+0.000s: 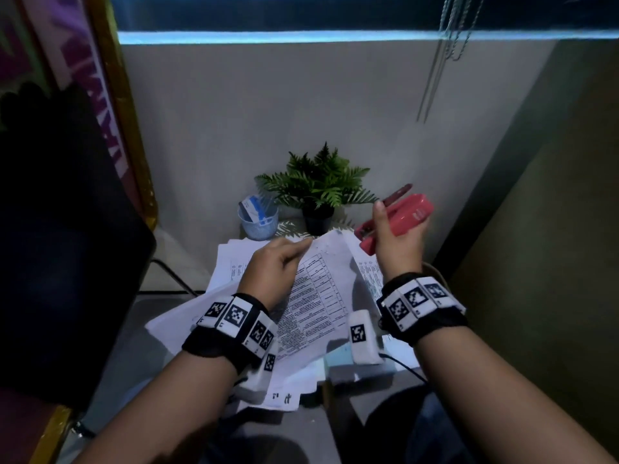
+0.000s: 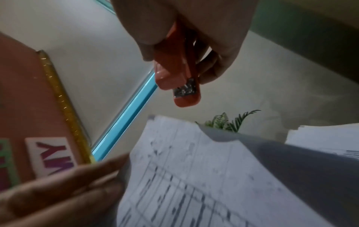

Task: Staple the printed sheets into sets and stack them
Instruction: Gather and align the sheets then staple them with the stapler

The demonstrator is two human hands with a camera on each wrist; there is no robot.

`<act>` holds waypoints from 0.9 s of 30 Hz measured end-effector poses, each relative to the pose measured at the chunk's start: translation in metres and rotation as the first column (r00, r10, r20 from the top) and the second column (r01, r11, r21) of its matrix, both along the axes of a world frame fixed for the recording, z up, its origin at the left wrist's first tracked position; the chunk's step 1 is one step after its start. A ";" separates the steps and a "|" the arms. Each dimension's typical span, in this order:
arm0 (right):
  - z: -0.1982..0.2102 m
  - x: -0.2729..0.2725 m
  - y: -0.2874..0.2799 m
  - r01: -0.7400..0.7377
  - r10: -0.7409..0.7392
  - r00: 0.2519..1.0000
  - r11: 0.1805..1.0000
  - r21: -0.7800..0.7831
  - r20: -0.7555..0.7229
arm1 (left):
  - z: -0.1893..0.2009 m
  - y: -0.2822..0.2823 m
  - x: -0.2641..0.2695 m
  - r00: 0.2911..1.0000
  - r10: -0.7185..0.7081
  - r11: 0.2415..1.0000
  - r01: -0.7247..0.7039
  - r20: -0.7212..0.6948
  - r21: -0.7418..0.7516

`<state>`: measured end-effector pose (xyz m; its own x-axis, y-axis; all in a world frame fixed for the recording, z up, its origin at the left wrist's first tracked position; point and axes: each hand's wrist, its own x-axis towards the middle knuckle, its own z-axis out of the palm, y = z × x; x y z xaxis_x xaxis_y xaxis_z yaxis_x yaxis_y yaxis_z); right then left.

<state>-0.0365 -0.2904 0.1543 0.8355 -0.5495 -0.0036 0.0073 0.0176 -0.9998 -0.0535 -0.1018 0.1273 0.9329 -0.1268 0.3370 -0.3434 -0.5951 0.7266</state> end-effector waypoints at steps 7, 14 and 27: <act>0.014 -0.030 0.025 0.041 -0.038 0.998 0.998 -0.054 0.045 | 0.025 -0.003 -0.031 0.999 0.000 0.999 0.003 0.050 -0.051; 0.021 -0.031 0.027 0.020 -0.018 0.999 0.999 -0.042 0.040 | 0.039 -0.002 -0.057 0.993 -0.071 0.993 0.079 0.091 -0.087; 0.039 -0.032 0.032 0.008 -0.015 0.991 0.999 0.048 0.135 | 0.047 0.013 -0.076 0.990 -0.029 0.950 0.070 -0.138 0.304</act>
